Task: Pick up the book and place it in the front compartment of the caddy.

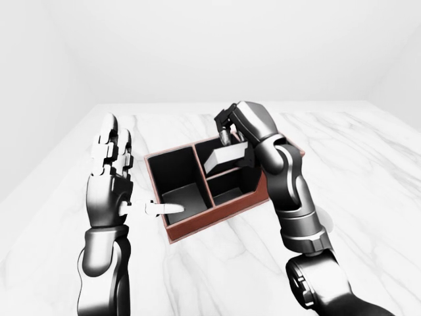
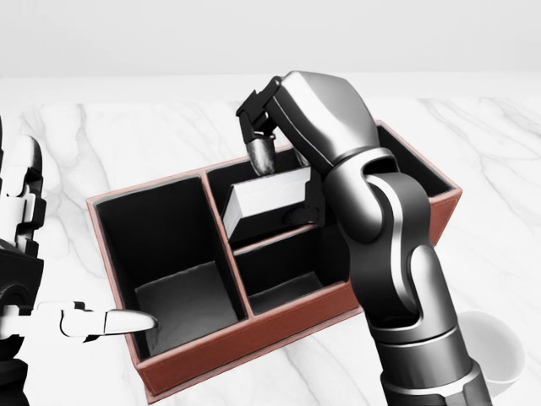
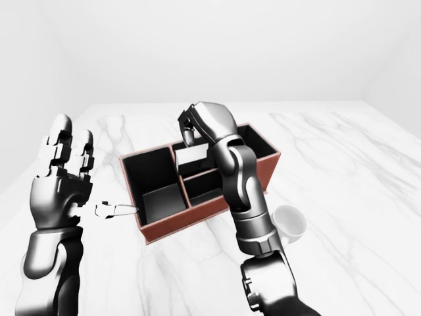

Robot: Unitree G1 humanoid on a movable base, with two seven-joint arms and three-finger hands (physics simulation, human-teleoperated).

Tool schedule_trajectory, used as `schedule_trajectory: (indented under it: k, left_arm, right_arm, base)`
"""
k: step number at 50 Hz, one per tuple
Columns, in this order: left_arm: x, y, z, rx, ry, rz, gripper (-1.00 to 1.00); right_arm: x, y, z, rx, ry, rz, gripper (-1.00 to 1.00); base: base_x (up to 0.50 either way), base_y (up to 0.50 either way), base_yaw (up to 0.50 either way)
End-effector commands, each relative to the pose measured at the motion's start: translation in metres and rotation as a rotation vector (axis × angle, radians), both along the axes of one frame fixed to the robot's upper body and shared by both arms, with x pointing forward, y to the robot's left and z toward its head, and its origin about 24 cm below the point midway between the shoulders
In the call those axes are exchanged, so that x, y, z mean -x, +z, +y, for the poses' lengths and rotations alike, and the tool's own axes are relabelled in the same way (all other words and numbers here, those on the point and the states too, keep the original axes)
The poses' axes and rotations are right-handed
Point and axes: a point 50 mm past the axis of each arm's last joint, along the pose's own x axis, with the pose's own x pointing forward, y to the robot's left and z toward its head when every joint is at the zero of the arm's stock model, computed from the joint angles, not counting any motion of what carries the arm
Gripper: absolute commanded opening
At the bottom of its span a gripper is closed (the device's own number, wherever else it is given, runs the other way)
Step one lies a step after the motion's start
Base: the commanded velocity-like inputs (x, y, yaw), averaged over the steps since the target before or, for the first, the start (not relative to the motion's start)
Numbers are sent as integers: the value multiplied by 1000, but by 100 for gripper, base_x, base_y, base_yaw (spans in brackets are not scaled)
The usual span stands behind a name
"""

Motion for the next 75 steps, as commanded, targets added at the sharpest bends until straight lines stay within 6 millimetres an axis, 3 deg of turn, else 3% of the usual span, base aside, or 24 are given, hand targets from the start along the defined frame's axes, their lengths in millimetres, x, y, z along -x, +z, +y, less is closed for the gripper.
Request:
schedule_trajectory:
  k: [1, 13, 41, 75]
  left_arm:
    - [1, 1, 0, -1, -1, -5, 100]
    - [0, 0, 0, 0, -2, 1, 100]
    - [0, 1, 0, 0, 0, -6, 100]
    - [3, 6, 1, 1, 1, -30, 100]
  right_arm:
    - [-4, 4, 1, 1, -16, -57, -100]
    - [-7, 2, 3, 13, -12, -74, -100]
    - [-40, -17, -3, 2, -48, -58, -100]
    - [-53, -33, 0, -12, -93, -26, -100]
  base:
    - [0, 0, 0]
    - [0, 0, 0]
    - [0, 0, 0]
    - [0, 0, 0]
